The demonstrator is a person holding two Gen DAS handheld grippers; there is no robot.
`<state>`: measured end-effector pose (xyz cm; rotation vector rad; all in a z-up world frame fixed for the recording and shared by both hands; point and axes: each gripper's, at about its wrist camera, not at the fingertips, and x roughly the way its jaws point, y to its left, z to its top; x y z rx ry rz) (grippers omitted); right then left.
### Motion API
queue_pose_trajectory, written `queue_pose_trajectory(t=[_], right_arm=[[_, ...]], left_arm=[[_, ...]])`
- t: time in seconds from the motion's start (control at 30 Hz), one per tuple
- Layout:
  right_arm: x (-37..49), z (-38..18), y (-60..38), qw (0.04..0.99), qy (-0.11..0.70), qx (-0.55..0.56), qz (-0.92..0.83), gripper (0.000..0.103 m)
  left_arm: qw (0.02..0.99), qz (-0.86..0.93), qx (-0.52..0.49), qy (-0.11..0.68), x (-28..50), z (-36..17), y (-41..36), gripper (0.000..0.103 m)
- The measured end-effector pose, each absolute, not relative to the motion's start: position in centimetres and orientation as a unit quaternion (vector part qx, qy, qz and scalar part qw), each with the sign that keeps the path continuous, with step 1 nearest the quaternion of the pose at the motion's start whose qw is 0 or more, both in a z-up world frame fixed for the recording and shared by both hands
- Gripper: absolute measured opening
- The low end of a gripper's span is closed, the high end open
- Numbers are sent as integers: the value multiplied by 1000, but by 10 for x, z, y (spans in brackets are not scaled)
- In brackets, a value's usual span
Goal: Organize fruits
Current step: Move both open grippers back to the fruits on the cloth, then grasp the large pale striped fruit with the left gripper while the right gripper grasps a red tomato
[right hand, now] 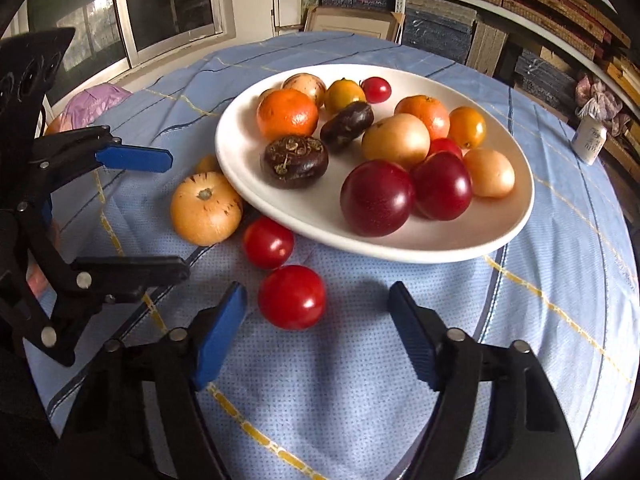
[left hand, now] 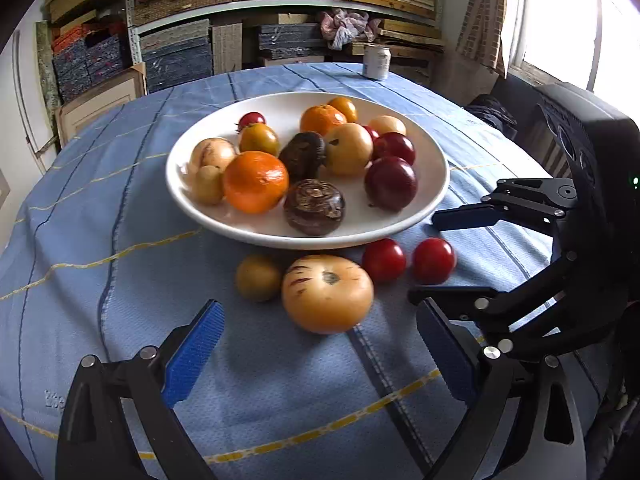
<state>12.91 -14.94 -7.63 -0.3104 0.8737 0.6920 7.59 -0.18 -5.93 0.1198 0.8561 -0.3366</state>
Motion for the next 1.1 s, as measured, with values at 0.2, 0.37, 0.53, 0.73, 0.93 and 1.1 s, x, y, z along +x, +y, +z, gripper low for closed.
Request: queue_pose_trajectory(t=[0.2, 0.37, 0.53, 0.73, 0.93, 1.1], right_arm=[[133, -75, -160, 849, 415, -127, 303, 30], [128, -74, -177, 856, 415, -121, 283, 30], [126, -72, -191, 862, 415, -111, 268, 30], [123, -70, -195, 864, 411, -113, 270, 30], [116, -66, -191, 864, 406, -118, 274, 30], [113, -62, -191, 867, 404, -118, 268, 30]], left_arm=[[888, -176, 74, 419, 82, -66, -19, 97], [888, -161, 100, 419, 84, -73, -31, 97], [885, -155, 110, 425, 87, -77, -35, 85], [887, -161, 84, 424, 90, -74, -27, 51], [886, -163, 88, 425, 85, -72, -25, 45], [878, -190, 74, 433, 76, -70, -22, 45]])
